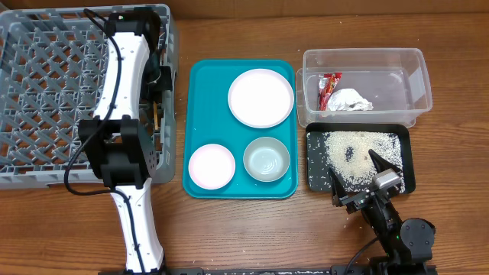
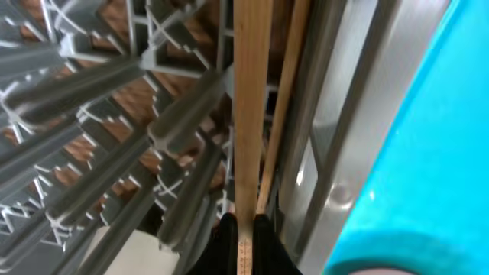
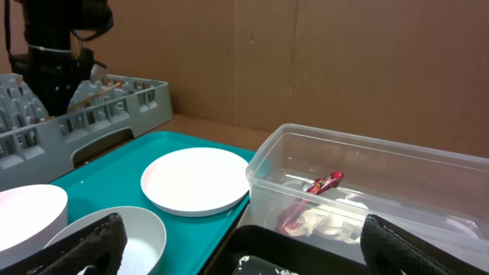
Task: Sort waste into correct bins and load items into the dishwasher
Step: 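Place the second chopstick into the dish rack, then move the left gripper to the pale teal bowl and grasp its rim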
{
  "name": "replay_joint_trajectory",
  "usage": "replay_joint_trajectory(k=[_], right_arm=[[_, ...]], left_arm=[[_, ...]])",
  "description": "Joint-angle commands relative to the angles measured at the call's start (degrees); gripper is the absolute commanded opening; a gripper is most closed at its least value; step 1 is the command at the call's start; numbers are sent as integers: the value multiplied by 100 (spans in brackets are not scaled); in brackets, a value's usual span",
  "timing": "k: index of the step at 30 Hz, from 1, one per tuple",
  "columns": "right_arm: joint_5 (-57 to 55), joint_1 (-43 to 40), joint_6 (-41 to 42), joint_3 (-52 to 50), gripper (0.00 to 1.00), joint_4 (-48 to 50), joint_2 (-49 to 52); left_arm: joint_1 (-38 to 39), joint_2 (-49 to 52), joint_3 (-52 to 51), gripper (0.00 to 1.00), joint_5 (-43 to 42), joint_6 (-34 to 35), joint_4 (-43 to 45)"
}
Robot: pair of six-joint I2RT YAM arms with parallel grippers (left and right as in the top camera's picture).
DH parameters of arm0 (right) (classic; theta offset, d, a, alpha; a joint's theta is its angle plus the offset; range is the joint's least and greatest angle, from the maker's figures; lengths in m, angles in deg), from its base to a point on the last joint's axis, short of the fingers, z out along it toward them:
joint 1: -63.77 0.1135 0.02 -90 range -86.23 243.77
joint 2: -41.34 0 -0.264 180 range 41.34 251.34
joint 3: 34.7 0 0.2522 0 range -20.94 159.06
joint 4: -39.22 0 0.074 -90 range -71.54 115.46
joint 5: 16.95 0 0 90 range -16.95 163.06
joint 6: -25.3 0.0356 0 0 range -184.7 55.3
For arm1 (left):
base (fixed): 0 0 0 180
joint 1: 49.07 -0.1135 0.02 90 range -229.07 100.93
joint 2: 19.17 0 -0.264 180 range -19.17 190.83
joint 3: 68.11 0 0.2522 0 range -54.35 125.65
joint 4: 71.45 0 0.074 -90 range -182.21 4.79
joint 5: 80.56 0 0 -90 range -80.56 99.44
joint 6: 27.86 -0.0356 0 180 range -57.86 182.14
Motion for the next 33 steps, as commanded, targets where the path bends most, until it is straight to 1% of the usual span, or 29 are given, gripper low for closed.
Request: replay_joint_trajectory(k=[1, 4, 6, 7, 8, 9, 10, 12, 13, 15, 17, 18, 19, 21, 23, 24, 25, 27, 29, 31, 33], right_arm=[[4, -28, 20, -57, 100, 31, -48], [4, -28, 20, -57, 100, 31, -48], [4, -28, 20, -57, 100, 31, -48], [4, -28, 20, -57, 100, 31, -48], [4, -28, 20, -57, 100, 31, -48], [4, -28, 20, -57, 100, 31, -48], [4, -28, 20, -57, 100, 31, -48], [4, -28, 20, -57, 100, 31, -48], [4, -28, 20, -57, 100, 33, -48], [4, -28, 20, -57, 100, 31, -48], [4, -28, 20, -57, 100, 31, -48], [4, -28, 20, -57, 100, 31, -48], [7, -28, 20, -57, 99, 31, -48], [4, -28, 20, -57, 100, 33, -48], [4, -28, 20, -57, 99, 31, -48], [4, -28, 20, -57, 100, 33, -48], [4, -28, 20, -57, 100, 31, -48], [4, -28, 20, -57, 100, 31, -48], [4, -28, 20, -57, 100, 31, -48], [4, -28, 20, -57, 100, 33, -48], [4, -28, 20, -57, 100, 33, -48]], left_arm=[[-42, -55, -87, 4, 199, -107, 162], [-57, -52, -92, 4, 232, -144, 201], [-61, -52, -90, 6, 232, -363, 205], [-61, -52, -90, 9, 229, -446, 203], [-61, -55, -90, 22, 232, -546, 195], [-61, -57, -70, 32, 219, -584, 175], [-61, -57, -26, 34, 166, -581, 114], [-61, -66, 203, 34, 168, -393, -155], [-61, -96, 546, 34, 144, -195, -415], [-26, -179, 1086, 34, -63, -179, -695], [24, -372, 1456, 39, -527, -227, -704], [68, -525, 1547, 43, -789, -219, -702], [122, -686, 1622, 45, -1001, -219, -682], [256, -990, 1683, 55, -1102, -199, -656], [428, -1311, 1683, 56, -1156, -127, -702], [507, -1438, 1679, 56, -1279, -144, -702], [726, -1770, 1622, 56, -1545, -219, -702], [990, -2109, 1598, 56, -1397, -216, -702], [1410, -2730, 1456, 70, -1054, -127, -702], [1711, -3222, 1198, 100, -551, -4, -702], [2022, -3821, 645, 100, 114, 203, -702]])
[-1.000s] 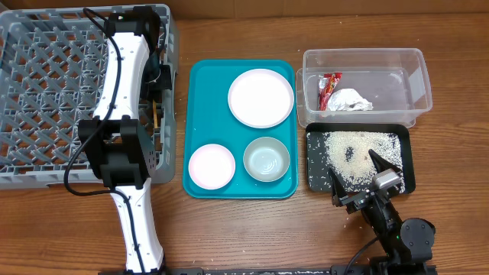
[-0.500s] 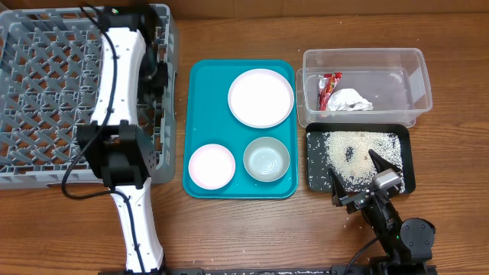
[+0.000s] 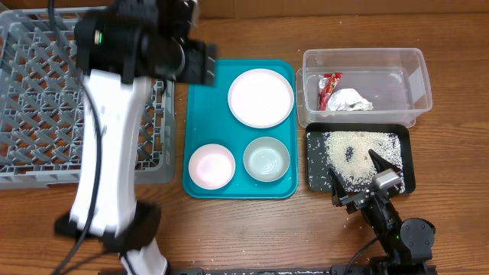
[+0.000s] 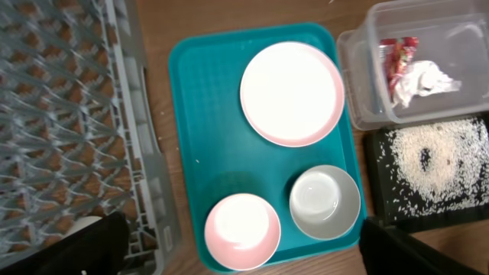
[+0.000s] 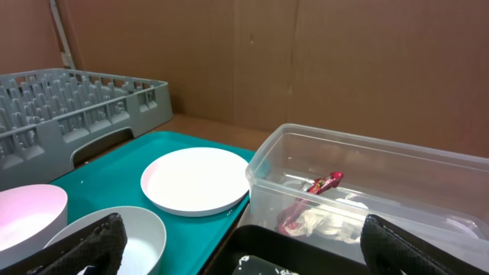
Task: Sort waste into correct bins and load items into the dishwasher
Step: 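Move the left gripper to the pale teal bowl and grasp its rim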
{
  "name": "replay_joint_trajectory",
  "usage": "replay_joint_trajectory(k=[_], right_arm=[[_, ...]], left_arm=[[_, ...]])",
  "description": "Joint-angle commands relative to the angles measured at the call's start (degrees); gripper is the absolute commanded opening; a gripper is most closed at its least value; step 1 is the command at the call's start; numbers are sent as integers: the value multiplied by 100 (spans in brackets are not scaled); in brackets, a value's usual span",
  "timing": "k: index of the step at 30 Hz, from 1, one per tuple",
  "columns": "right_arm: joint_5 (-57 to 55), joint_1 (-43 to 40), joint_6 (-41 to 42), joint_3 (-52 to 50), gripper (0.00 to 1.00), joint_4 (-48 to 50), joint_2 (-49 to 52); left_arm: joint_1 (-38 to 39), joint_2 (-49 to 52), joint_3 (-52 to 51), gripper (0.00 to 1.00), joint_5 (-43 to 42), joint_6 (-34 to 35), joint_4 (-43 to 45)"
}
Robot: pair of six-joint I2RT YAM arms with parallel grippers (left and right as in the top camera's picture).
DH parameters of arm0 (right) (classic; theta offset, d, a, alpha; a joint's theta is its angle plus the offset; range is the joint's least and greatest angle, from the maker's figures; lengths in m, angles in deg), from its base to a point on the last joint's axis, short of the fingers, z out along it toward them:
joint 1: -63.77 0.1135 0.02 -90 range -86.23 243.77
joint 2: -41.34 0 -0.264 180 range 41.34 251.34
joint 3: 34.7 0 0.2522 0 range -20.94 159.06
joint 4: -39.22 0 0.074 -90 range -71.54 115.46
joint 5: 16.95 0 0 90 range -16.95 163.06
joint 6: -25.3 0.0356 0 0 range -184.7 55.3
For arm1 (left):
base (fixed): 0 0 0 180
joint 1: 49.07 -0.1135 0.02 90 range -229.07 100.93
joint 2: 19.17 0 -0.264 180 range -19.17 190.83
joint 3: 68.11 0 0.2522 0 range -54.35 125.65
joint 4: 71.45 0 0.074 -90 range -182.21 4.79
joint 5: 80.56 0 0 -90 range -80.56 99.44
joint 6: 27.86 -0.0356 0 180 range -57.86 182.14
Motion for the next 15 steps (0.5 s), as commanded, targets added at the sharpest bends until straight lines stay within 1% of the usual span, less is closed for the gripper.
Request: replay_joint_trajectory(k=[1, 4, 7, 9, 10, 12, 13, 14, 15], right_arm=[[2, -28, 22, -57, 100, 33, -48], [2, -28, 22, -57, 100, 33, -48], [2, -28, 22, -57, 100, 33, -48], [2, -28, 22, -57, 100, 35, -48], [2, -28, 22, -57, 100, 33, -48], [2, -28, 22, -57, 100, 33, -48], [2, -28, 22, -57, 100, 35, -48], [2, -28, 22, -57, 100, 33, -48], [2, -28, 22, -57, 100, 33, -48]], left_arm=[[420, -1141, -844, 100, 1156, 409, -42], [481, -1722, -1825, 100, 1416, 765, -42], [431, -1945, -2640, 100, 1504, 1104, 79], [431, -1910, -2892, 100, 1193, 1287, 199], [442, -1873, -2988, 100, 944, 1283, 256], [439, -1801, -3209, 100, 721, 1370, 470], [442, -1759, -3386, 99, 654, 1580, 605], [444, -1725, -3578, 96, 597, 1707, 743], [455, -1685, -3834, 89, 577, 1827, 907]])
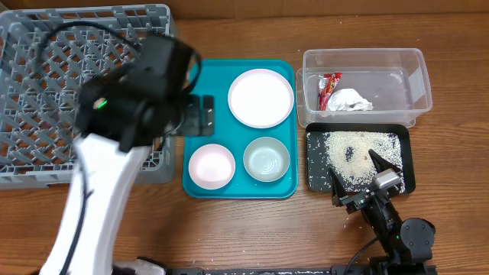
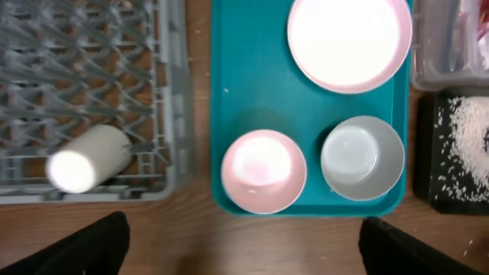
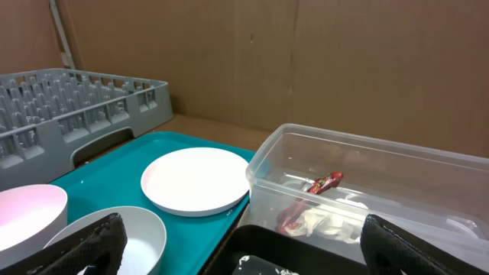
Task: Sort waste into correct bins and load items into the dishwasher
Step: 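Move the left gripper to the pale teal bowl and grasp its rim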
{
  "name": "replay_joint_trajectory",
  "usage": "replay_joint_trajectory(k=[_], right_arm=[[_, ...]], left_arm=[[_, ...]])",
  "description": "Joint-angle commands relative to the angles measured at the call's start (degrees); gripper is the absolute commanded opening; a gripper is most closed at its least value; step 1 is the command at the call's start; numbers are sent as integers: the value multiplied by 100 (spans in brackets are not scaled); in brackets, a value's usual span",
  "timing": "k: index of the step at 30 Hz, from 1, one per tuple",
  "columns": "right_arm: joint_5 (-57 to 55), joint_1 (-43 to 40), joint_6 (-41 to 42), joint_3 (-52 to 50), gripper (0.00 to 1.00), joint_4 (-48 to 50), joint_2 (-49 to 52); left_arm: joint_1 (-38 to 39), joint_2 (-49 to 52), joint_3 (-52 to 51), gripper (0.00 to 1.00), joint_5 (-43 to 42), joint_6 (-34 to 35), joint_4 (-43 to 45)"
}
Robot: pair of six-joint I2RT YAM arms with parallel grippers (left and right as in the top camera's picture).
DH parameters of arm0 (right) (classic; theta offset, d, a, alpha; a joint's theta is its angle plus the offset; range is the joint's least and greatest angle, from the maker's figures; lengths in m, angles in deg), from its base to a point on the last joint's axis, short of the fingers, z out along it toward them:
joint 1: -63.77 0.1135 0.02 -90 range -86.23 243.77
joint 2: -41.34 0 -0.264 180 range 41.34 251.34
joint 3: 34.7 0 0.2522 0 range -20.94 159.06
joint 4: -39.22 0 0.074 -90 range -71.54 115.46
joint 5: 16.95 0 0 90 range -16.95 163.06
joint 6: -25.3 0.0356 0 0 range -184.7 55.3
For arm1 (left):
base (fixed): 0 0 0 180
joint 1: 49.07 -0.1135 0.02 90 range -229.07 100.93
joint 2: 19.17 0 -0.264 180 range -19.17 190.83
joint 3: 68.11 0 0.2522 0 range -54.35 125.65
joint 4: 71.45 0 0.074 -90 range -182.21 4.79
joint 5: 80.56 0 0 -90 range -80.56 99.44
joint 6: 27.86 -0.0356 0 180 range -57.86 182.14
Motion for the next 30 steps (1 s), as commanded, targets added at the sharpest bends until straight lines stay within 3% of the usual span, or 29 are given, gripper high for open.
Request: replay_joint_trajectory(k=[1, 6, 10, 12, 15, 20, 26, 27, 29, 30], right_arm=[[2, -28, 22, -57, 100, 33, -48], [2, -28, 22, -57, 100, 33, -48], [2, -28, 22, -57, 100, 33, -48], [2, -28, 22, -57, 100, 33, -48], [2, -28, 22, -57, 100, 33, -48], [2, -28, 22, -57, 100, 33, -48], [2, -28, 22, -57, 100, 33, -48], [2, -28, 22, -57, 100, 33, -48], [2, -28, 22, -57, 100, 35, -48], [2, -28, 22, -57, 100, 33, -48]], left_arm=[[15, 146, -708, 87, -291, 691, 339], [356, 457, -2122, 76, -343, 1478, 1641], [671, 911, -2857, 69, -1130, 1126, 2820], [901, 1231, -3047, 60, -1311, 909, 3174], [1141, 1650, -3086, 48, -1088, 1012, 3213], [1325, 2135, -3091, 50, -752, 1543, 3298], [1351, 2452, -3093, 45, -852, 1558, 3342], [1351, 2452, -3093, 41, -896, 1554, 3364], [1351, 2450, -3093, 9, -986, 1543, 3379], [1351, 2450, -3091, 4, -1032, 1547, 3379]])
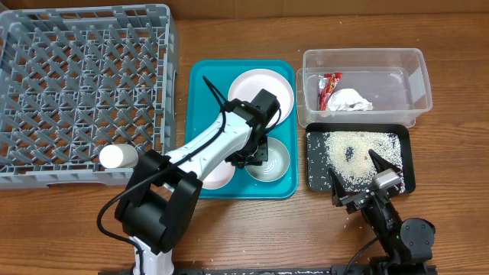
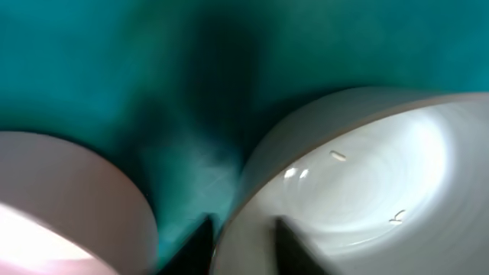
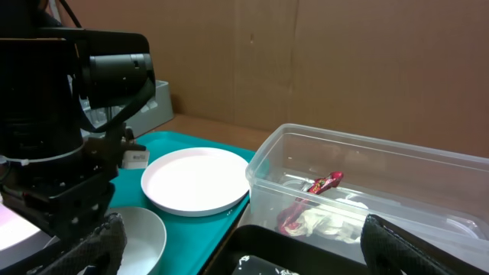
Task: Sort waste into correct bins and load items into the dishwasher
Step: 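Move the left gripper to the pale teal bowl and grasp its rim, then carry the teal bowl to the rack and set it in with the left gripper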
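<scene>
My left gripper (image 1: 250, 156) is low on the teal tray (image 1: 206, 99), open, its fingers either side of the left rim of the grey bowl (image 1: 271, 162). In the blurred left wrist view the gripper (image 2: 243, 233) straddles the grey bowl's (image 2: 359, 176) wall, with the pink bowl (image 2: 61, 191) just to the left. The pink bowl (image 1: 218, 177) is partly hidden under the arm. A white plate (image 1: 279, 88) lies at the tray's far end. My right gripper (image 1: 356, 173) rests open over the near edge of the black tray.
A grey dish rack (image 1: 172, 46) fills the left, with a white cup (image 1: 118, 156) lying at its near right. A clear bin (image 1: 363, 53) holds a red wrapper (image 1: 329, 88) and crumpled tissue (image 1: 350, 100). The black tray (image 1: 409, 160) holds scattered rice (image 1: 355, 153).
My left gripper was high above the tray, wide open. It is now down at the grey bowl, its fingers around the bowl's left rim. The right arm has not moved.
My left gripper was shut on wooden chopsticks at the rack's right edge. Then it was open and high near the rack and tray, the chopsticks let go. Then it hung over the two bowls, and now it is down at the grey bowl's rim.
</scene>
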{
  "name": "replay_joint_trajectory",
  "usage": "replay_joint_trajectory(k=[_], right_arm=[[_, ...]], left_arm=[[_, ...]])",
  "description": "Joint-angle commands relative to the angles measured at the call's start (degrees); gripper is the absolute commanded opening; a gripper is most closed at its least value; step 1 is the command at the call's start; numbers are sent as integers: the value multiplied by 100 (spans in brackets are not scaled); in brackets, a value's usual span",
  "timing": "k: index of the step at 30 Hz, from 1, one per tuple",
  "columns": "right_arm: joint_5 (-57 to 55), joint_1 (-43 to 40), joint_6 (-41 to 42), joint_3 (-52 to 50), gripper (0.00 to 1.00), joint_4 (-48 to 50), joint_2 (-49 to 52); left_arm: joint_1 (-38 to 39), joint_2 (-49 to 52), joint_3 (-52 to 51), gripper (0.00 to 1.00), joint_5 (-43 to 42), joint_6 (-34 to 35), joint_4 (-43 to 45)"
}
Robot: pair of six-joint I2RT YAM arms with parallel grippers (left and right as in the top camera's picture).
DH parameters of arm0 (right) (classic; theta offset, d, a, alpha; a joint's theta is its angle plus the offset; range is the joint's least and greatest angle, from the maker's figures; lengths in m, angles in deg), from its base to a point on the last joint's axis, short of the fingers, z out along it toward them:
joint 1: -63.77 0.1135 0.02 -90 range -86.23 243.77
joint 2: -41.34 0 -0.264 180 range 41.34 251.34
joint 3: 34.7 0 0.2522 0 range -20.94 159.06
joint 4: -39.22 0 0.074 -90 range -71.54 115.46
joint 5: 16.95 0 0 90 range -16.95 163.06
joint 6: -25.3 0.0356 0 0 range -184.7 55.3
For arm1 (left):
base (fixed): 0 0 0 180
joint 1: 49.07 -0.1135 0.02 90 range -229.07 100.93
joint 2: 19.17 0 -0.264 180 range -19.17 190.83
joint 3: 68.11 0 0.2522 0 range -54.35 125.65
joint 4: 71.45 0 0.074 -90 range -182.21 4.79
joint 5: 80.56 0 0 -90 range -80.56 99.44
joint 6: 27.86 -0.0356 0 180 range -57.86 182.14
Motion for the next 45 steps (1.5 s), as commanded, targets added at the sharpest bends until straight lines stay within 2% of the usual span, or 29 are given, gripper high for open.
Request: replay_joint_trajectory(k=[1, 7, 11, 13, 15, 17, 21, 24, 27, 33, 39, 45], right_arm=[[4, -28, 20, -57, 99, 35, -48], [4, -28, 20, -57, 100, 35, -48], [4, -28, 20, -57, 100, 35, -48], [4, -28, 20, -57, 100, 35, -48], [4, -28, 20, -57, 100, 35, -48], [4, -28, 20, -57, 99, 35, -48], [4, -28, 20, -57, 100, 35, -48], [4, -28, 20, -57, 100, 35, -48], [4, -28, 20, -57, 100, 37, -48], [4, -28, 20, -57, 100, 35, -48], [4, -28, 20, -57, 100, 35, -48], [4, -28, 20, -57, 100, 35, -48]], left_arm=[[26, 50, -24, 4, -201, 57, 13], [-208, -118, 507, 4, -461, -343, -444], [-544, -483, 1552, 4, -348, -669, -1222], [-699, -658, 2094, 4, -20, -833, -1622], [-841, -833, 2632, 4, 798, -868, -2122], [-964, -1005, 3038, 4, 2140, -861, -2638], [-1152, -1204, 3119, 4, 4446, -654, -3115], [-1318, -1174, 3021, 4, 5475, -560, -3204], [-1652, -1075, 2719, 4, 6398, -562, -2826], [-2057, -678, 2662, 4, 6870, -302, -2736], [-2498, 15, 2662, 4, 6859, 44, -2708], [-2603, 706, 2662, 4, 6985, 188, -2588]])
